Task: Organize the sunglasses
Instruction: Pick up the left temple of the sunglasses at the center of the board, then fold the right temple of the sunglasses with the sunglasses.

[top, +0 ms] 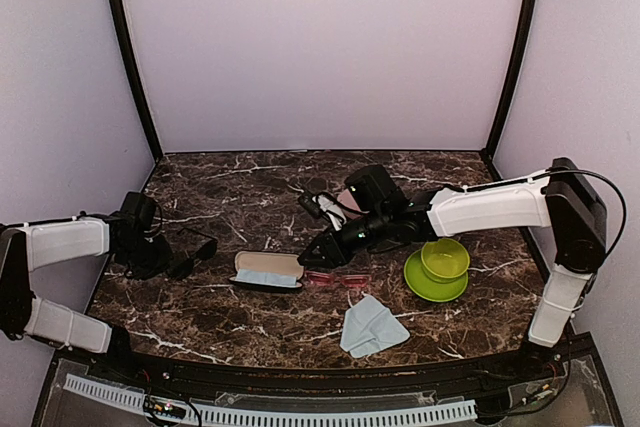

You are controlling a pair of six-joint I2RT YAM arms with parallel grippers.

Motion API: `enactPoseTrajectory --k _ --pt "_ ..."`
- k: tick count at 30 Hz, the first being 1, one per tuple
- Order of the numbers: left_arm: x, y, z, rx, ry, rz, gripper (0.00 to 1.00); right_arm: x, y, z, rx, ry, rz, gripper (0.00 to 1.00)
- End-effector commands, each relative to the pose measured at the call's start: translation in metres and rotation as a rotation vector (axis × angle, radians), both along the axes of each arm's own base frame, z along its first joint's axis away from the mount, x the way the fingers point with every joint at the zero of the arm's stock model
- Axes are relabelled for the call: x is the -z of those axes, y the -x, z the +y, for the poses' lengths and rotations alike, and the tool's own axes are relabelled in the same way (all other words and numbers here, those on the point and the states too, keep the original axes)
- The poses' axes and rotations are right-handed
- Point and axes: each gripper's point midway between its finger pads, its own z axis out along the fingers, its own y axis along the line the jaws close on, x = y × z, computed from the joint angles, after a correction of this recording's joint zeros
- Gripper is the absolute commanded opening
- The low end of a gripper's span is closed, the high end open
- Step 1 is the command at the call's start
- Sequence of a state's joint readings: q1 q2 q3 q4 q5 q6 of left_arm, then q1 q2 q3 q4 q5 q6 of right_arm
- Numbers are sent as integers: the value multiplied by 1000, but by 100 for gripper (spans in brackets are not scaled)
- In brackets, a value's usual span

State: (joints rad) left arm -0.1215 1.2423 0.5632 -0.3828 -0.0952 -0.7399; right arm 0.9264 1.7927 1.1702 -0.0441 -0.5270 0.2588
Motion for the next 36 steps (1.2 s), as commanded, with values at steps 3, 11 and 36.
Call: enactPoseTrajectory --k 3,11,36 --pt "-8 -8 7 38 -64 7 7 -4 -6 0 5 -28 -28 33" --pt "-31 -22 19 70 -162 -16 0 -3 -8 -1 13 -19 -23 32" --pt "-134 -48 -87 493 -132 -336 0 -83 -71 50 114 -34 -130 60"
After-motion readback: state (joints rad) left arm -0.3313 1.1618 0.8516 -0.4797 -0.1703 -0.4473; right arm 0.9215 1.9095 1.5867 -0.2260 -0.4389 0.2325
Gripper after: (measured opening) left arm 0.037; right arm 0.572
